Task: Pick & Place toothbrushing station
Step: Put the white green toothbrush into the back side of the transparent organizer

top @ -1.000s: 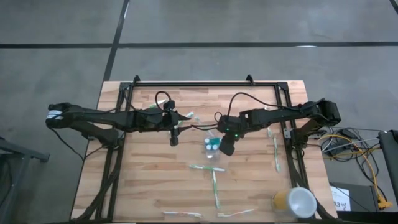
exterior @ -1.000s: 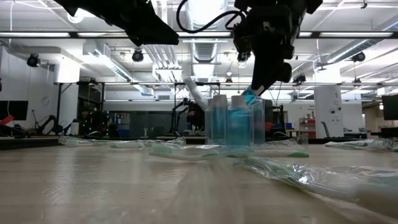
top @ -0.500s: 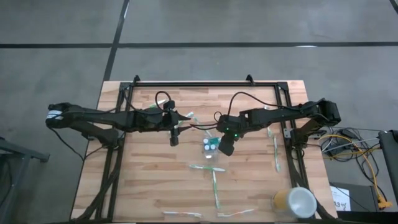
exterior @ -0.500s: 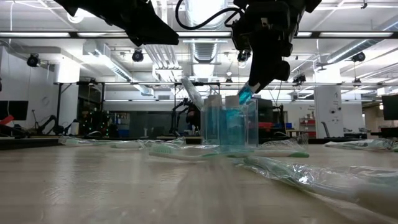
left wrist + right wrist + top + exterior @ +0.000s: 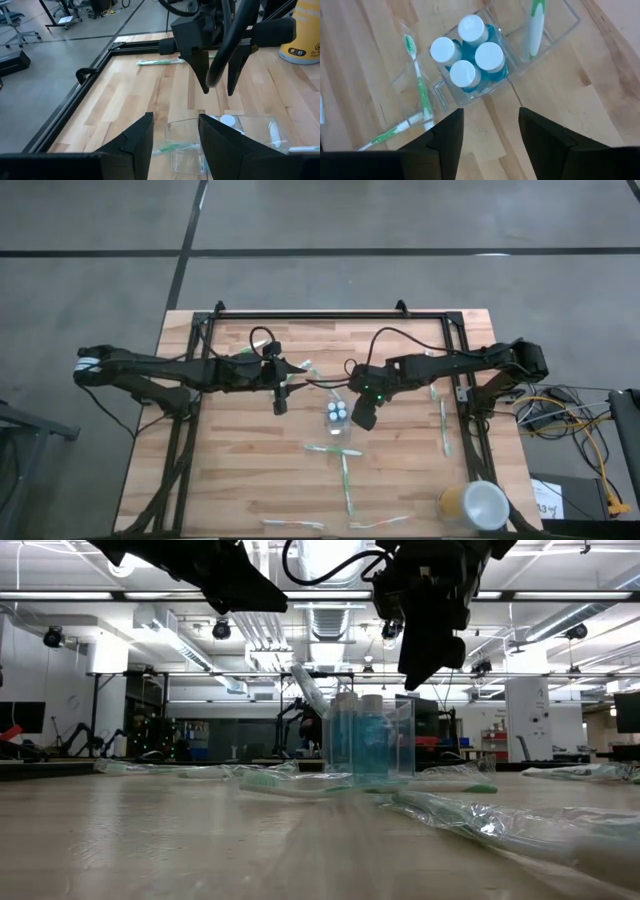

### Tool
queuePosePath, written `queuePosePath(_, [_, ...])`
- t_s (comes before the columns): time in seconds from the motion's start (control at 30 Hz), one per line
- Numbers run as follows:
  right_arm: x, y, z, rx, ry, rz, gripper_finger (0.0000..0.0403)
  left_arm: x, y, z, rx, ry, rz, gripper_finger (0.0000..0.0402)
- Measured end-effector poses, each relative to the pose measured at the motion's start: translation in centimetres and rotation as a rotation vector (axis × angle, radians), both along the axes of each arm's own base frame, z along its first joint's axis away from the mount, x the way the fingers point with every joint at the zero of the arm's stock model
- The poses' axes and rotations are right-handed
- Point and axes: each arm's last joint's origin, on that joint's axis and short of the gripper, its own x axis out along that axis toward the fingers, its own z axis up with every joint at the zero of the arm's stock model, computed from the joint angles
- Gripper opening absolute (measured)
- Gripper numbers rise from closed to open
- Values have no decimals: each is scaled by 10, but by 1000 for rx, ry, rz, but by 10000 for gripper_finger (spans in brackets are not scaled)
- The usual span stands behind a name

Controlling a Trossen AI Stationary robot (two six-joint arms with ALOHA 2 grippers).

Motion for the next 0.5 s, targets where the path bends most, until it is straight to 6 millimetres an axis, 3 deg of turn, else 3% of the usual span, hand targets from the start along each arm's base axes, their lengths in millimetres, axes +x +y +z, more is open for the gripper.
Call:
queuePosePath(0.27, [-2,0,25,-14,-84,22,166,-6,0,16,1,-109,-1,161])
queuePosePath(0.5, [-17,-1,56,-81,-213,33,155,-31,0,32,4,-138,-2,161])
